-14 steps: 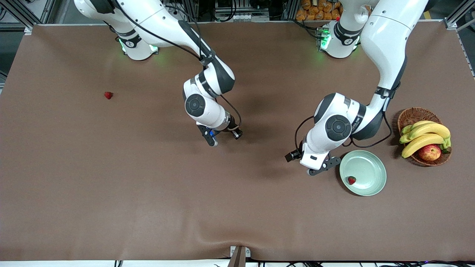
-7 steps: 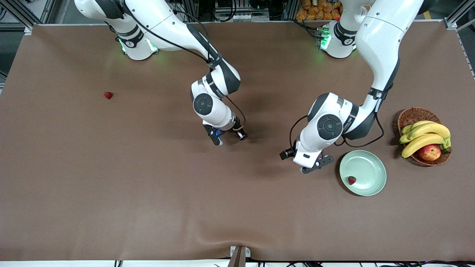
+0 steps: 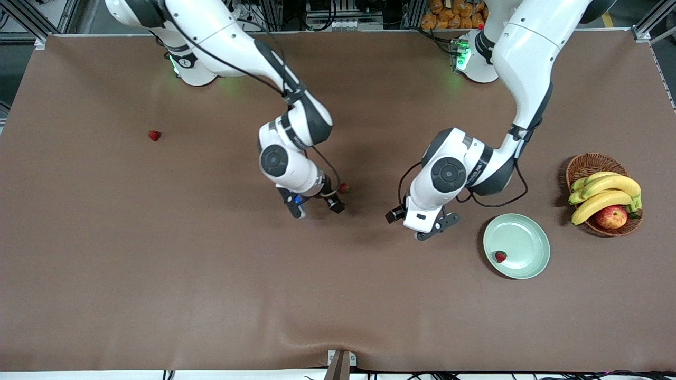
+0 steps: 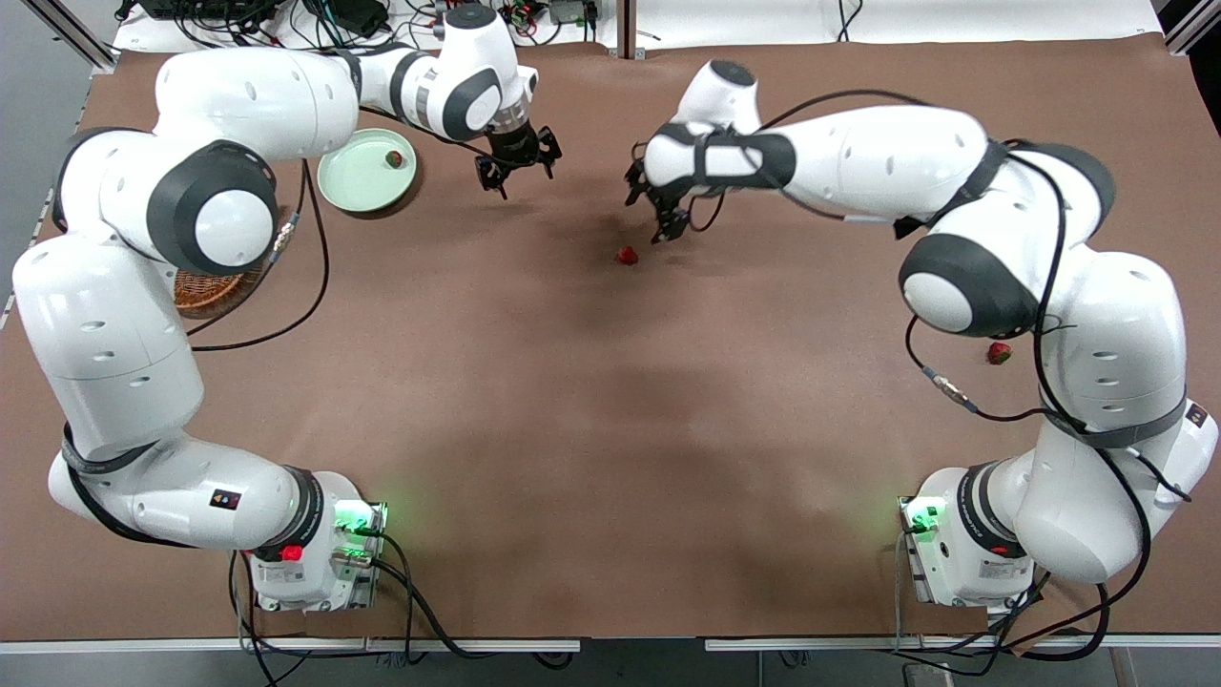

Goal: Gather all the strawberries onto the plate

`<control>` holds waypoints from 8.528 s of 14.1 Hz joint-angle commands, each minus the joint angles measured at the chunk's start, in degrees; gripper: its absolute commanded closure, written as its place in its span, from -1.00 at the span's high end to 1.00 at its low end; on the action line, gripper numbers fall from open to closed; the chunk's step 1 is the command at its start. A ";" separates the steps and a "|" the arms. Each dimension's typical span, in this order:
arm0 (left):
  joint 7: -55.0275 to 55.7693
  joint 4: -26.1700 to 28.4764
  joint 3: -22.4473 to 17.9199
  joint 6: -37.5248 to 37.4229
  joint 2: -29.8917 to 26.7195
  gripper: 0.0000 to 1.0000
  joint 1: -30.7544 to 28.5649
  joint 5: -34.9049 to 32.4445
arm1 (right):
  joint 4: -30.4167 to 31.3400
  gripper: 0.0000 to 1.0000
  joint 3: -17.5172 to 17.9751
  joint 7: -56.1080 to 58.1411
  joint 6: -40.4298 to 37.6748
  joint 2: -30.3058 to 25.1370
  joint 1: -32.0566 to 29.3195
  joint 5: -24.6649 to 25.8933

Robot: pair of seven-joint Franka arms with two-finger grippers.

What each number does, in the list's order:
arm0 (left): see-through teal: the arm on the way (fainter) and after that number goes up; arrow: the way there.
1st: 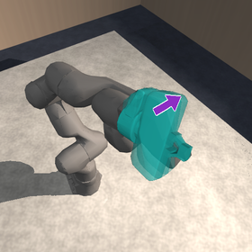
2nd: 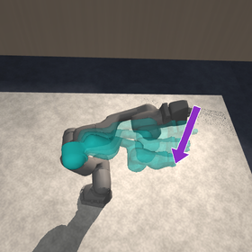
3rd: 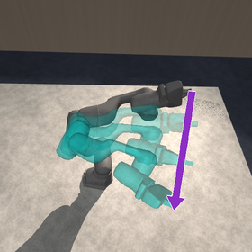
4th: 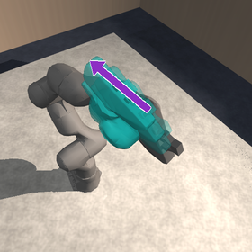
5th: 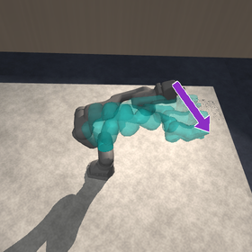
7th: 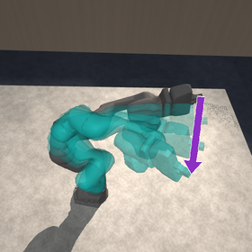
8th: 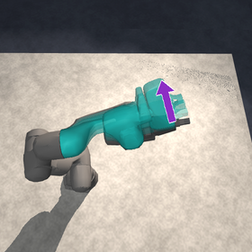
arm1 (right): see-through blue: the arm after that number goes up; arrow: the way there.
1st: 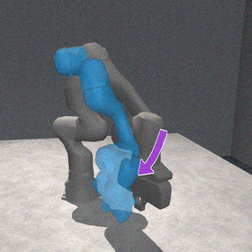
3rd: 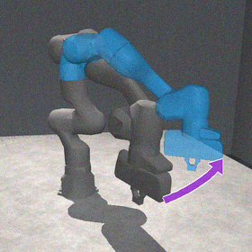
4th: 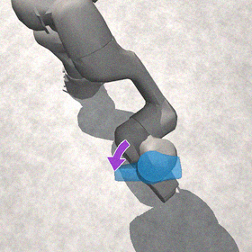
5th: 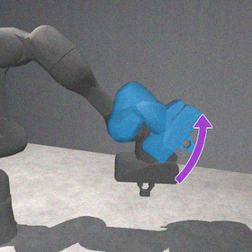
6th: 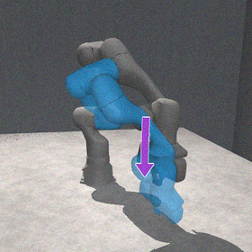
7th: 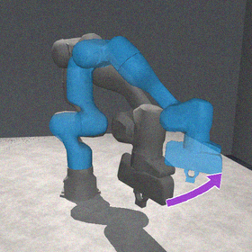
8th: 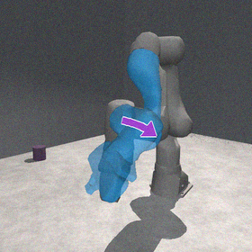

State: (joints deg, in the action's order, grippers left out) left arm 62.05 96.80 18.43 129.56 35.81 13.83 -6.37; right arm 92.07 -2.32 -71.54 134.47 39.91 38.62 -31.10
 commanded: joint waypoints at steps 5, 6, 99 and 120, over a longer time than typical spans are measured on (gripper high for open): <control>15.08 -2.13 -0.06 3.24 3.38 1.00 6.90 -1.02 | 1.44 1.00 0.04 21.67 -20.88 -8.53 -16.80 3.04; 18.33 -3.45 -0.06 3.24 4.61 1.00 8.91 -1.01 | 1.44 1.00 -0.14 24.92 -23.87 -9.14 -19.35 4.80; 29.70 2.78 7.50 4.30 -2.23 1.00 -7.77 -5.32 | -1.55 1.00 -1.19 -6.07 7.65 3.07 9.37 -5.03; 21.97 -4.07 7.06 5.09 10.59 1.00 9.63 -20.44 | -1.46 1.00 -25.63 39.09 -36.55 -13.97 -7.76 0.76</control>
State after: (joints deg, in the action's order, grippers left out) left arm 85.09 95.62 25.85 134.87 44.45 21.74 -25.61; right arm 89.46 -28.15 -35.48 99.86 30.09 32.71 -32.73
